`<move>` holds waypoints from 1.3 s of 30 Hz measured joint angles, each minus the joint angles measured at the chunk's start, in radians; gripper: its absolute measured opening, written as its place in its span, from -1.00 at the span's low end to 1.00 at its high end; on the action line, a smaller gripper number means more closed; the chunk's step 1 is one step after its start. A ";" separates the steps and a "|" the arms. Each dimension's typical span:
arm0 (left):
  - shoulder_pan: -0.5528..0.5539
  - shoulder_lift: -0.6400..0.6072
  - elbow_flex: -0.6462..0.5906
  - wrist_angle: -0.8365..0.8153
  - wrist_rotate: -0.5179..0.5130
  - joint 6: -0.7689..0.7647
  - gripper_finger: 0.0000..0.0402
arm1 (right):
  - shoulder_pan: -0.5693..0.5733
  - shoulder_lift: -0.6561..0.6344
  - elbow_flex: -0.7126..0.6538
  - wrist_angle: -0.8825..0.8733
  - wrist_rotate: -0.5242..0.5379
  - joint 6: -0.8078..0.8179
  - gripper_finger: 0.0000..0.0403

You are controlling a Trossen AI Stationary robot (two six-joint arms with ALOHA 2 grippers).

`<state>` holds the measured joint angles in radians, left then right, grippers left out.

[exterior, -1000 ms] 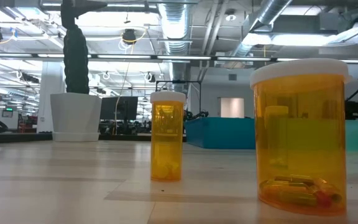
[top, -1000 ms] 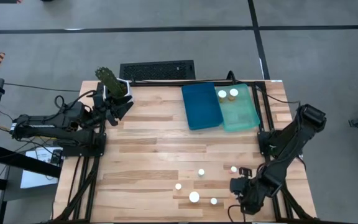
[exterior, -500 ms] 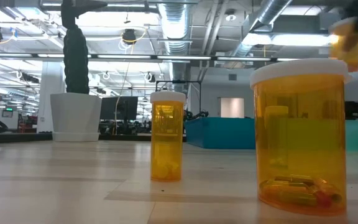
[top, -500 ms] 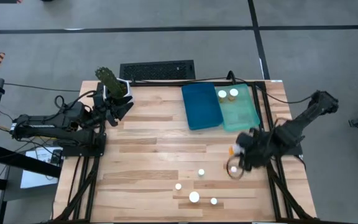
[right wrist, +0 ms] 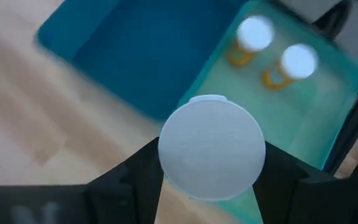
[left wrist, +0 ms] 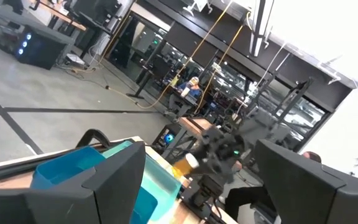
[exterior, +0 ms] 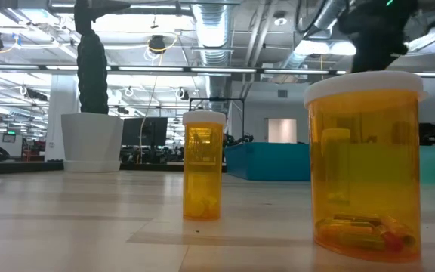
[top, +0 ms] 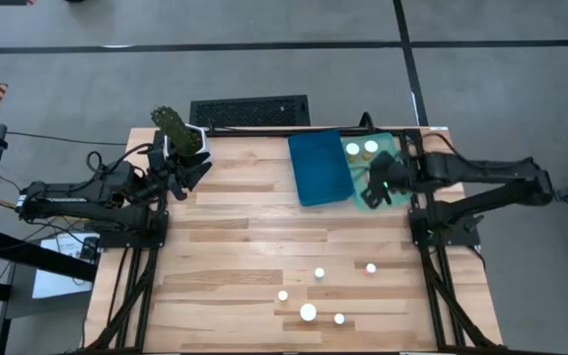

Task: Pick and place medicine bottles into bin by pill shape (circle, oval)
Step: Put the orange capsule bottle into the light blue bin

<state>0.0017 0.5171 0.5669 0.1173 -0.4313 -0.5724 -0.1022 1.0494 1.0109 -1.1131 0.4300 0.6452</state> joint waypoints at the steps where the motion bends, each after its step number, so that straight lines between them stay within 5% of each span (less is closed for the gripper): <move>1: 0.000 0.000 0.000 0.000 0.000 0.000 0.48 | -0.038 0.005 -0.005 0.023 -0.002 -0.020 0.05; 12: 0.000 0.000 0.000 -0.018 0.001 0.000 0.48 | -0.290 0.114 -0.026 0.143 -0.047 -0.193 0.08; 27: 0.000 0.000 0.000 -0.023 0.002 0.003 0.48 | -0.378 0.348 -0.026 0.257 -0.091 -0.291 0.08; 39: 0.000 0.000 0.000 -0.023 0.002 0.007 0.48 | -0.458 0.328 -0.206 0.490 -0.149 -0.287 0.09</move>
<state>0.0015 0.5171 0.5669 0.0948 -0.4290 -0.5652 -0.5602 1.3777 0.8048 -0.6234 0.2808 0.3580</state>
